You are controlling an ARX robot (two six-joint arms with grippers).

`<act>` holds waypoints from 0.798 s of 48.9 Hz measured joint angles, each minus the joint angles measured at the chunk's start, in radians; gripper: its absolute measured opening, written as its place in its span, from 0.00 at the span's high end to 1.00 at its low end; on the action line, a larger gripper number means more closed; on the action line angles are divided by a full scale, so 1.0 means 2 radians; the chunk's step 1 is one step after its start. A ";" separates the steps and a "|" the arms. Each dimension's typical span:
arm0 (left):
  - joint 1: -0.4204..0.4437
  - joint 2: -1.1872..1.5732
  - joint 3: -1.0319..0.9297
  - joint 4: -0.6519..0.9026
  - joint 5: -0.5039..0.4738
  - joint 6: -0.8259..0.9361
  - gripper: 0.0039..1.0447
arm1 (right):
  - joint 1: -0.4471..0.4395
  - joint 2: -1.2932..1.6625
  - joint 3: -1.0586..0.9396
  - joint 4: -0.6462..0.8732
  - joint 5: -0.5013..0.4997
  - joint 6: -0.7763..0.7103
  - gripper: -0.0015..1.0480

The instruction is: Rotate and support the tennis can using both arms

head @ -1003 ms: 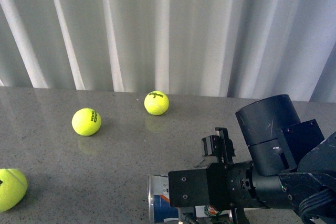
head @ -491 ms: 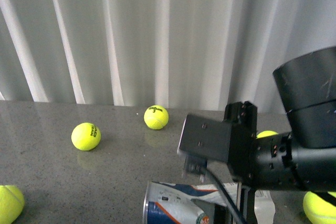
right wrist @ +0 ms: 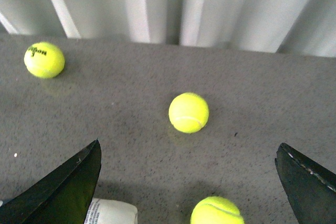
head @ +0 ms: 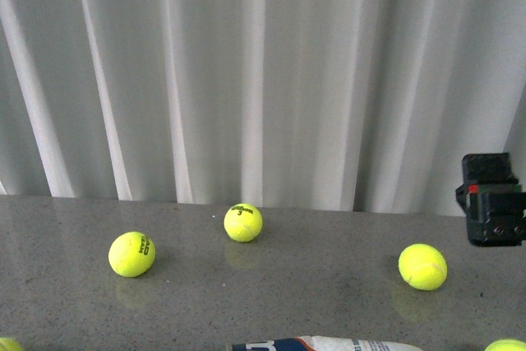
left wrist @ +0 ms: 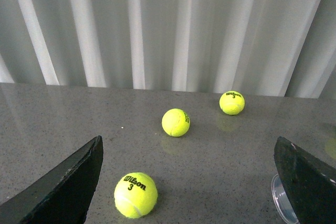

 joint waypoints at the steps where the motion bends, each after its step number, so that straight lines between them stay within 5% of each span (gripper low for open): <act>1: 0.000 0.000 0.000 0.000 0.000 0.000 0.06 | -0.001 -0.004 0.000 0.001 0.002 0.001 0.07; 9: 0.000 0.000 0.000 0.000 0.000 0.000 0.06 | -0.002 -0.008 -0.002 0.002 0.002 0.004 0.07; 12: 0.000 0.000 0.000 0.000 0.000 0.000 0.06 | -0.003 -0.001 -0.022 0.066 0.007 -0.004 0.11; 16: 0.000 0.000 0.000 0.000 0.000 0.000 0.06 | -0.010 0.002 -0.084 0.220 0.001 -0.017 0.25; 20: 0.000 0.000 0.000 0.000 0.000 0.000 0.06 | -0.019 -0.015 -0.126 0.294 -0.006 -0.023 0.36; 39: 0.000 0.000 0.000 0.000 0.000 0.000 0.06 | -0.056 -0.143 -0.237 0.297 -0.042 -0.029 0.97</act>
